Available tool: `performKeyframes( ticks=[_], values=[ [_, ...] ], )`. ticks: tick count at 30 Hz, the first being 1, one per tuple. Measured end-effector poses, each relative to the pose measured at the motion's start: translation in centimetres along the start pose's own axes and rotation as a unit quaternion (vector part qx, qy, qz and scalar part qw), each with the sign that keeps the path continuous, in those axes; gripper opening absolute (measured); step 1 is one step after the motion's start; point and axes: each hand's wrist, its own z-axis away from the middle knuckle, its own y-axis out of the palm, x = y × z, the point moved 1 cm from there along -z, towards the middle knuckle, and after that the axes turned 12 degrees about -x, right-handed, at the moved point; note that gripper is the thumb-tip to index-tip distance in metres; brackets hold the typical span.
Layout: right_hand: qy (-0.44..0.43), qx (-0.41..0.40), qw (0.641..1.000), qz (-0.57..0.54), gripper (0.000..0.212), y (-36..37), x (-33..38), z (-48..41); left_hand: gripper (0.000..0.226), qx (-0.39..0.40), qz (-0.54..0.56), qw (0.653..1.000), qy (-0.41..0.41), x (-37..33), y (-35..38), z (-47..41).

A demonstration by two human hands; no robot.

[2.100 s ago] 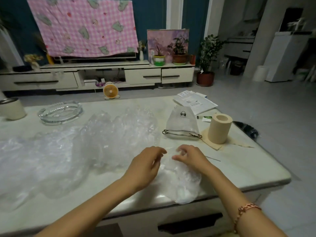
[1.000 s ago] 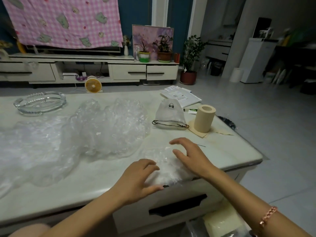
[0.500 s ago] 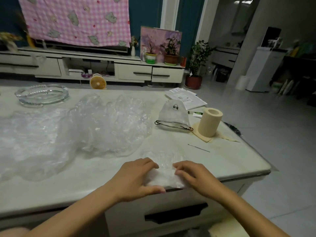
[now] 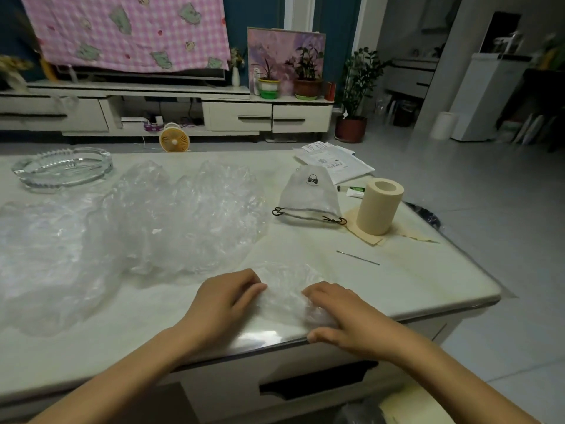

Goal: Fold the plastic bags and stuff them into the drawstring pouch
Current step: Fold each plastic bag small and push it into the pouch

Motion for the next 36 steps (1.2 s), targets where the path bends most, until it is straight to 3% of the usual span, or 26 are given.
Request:
performKeyframes(
  ticks=[5, 8, 10, 12, 14, 17, 20, 22, 27, 29, 30, 32, 34, 36],
  values=[
    [0.033, 0.007, 0.992, -0.122, 0.018, -0.1, -0.7, -0.3, 0.047, 0.076, 0.057, 0.995, -0.025, 0.1, -1.1, -0.5],
    [0.094, -0.022, 0.967, -0.234, 0.016, -0.8, -1.2, -0.7, 0.050, 0.123, 0.044, 0.991, -0.039, 0.0, -1.7, -0.6],
    [0.145, -0.076, 0.946, -0.280, 0.024, -1.2, -1.5, -1.1, 0.054, 0.106, 0.013, 0.994, -0.026, 0.2, -1.5, -0.5],
    [0.205, -0.138, 0.925, -0.289, 0.027, -0.9, -1.9, -1.7, 0.038, 0.060, 0.014, 0.998, -0.027, 0.2, -0.9, -0.5],
    [0.247, -0.192, 0.917, -0.248, 0.029, -0.1, -2.1, -2.4, 0.022, 0.017, 0.044, 0.996, -0.074, 0.4, -0.2, -0.7],
    [0.271, -0.240, 0.919, -0.156, 0.036, 1.1, -1.7, -3.3, 0.037, -0.022, 0.022, 0.992, -0.125, 0.2, 0.8, -1.4],
    [0.254, -0.215, 0.943, 0.009, 0.033, 2.1, -1.0, -3.8, 0.042, -0.028, -0.078, 0.987, -0.140, 0.1, 1.5, -1.8],
    [0.232, -0.211, 0.944, 0.107, 0.030, 2.4, -0.7, -3.8, 0.038, -0.028, -0.130, 0.982, -0.135, 0.0, 1.9, -1.9],
    [0.238, -0.238, 0.928, 0.157, 0.019, 2.7, -1.5, -4.1, 0.028, -0.012, -0.237, 0.967, -0.096, -0.8, 2.3, -2.6],
    [0.213, -0.270, 0.919, 0.191, 0.010, 3.0, -2.1, -4.2, 0.024, -0.014, -0.249, 0.965, -0.075, -0.5, 2.4, -3.0],
    [0.212, -0.272, 0.917, 0.201, 0.015, 3.1, -2.4, -4.0, 0.022, -0.016, -0.248, 0.968, -0.042, -0.4, 2.5, -3.3],
    [0.220, -0.238, 0.922, 0.213, 0.018, 2.7, -2.9, -4.0, 0.025, -0.020, -0.231, 0.973, -0.013, -0.3, 2.2, -3.3],
    [0.204, -0.226, 0.940, 0.152, 0.024, 2.1, -3.6, -3.9, 0.025, -0.038, -0.137, 0.987, -0.070, -0.3, 2.2, -3.0],
    [0.198, -0.248, 0.946, -0.064, 0.021, 0.8, -3.5, -4.1, 0.028, -0.057, 0.021, 0.988, -0.142, -0.4, 1.7, -2.9]
  ],
)
